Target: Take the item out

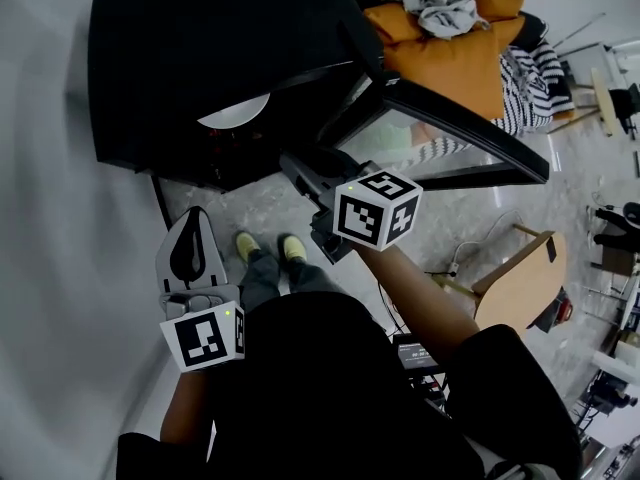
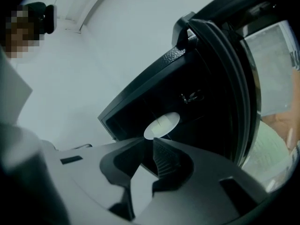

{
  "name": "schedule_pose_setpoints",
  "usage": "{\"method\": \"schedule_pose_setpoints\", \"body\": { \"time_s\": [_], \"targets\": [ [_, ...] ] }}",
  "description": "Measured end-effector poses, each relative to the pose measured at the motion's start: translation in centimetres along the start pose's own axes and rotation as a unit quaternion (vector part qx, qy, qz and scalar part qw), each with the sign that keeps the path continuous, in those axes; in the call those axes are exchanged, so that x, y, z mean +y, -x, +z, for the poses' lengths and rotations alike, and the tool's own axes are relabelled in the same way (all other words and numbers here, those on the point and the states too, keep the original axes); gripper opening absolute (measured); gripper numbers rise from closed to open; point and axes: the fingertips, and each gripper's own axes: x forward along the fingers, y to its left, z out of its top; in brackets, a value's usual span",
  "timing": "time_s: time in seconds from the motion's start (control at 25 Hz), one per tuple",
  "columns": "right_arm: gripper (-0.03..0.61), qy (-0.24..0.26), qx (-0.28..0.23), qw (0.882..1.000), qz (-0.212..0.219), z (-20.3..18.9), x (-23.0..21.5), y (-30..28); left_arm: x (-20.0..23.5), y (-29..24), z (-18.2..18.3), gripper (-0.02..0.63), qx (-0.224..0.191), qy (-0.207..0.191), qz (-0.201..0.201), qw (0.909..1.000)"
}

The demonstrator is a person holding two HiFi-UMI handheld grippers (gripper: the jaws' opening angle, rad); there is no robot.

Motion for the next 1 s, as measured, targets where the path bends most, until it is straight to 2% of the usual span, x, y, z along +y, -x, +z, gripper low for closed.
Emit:
{"method": "schedule_pose_setpoints", "body": {
  "time_s": [0.56, 0.76, 0.88, 1.0],
  "targets": [
    [0.164, -0.114, -0.008, 0.993, -0.021, 0.2, -1.8, -4.1, 0.8, -1.7, -1.9, 0.009, 0.02, 0.022, -0.035, 0.9989],
    [0.176, -0.18, -0.011, 0.983, -0.026, -0.4, -3.1, -6.5, 1.7, -2.7, -1.7, 0.009, 0.021, 0.023, -0.041, 0.9987],
    [0.176, -0.213, -0.015, 0.977, -0.024, -0.3, -3.8, -8.2, 2.1, -3.1, -1.7, 0.009, 0.031, 0.04, -0.039, 0.9979],
    [0.176, -0.232, -0.017, 0.972, -0.029, -0.1, -4.5, -9.9, 2.8, -3.3, -1.4, 0.009, 0.021, 0.03, -0.04, 0.9985]
  ]
}}
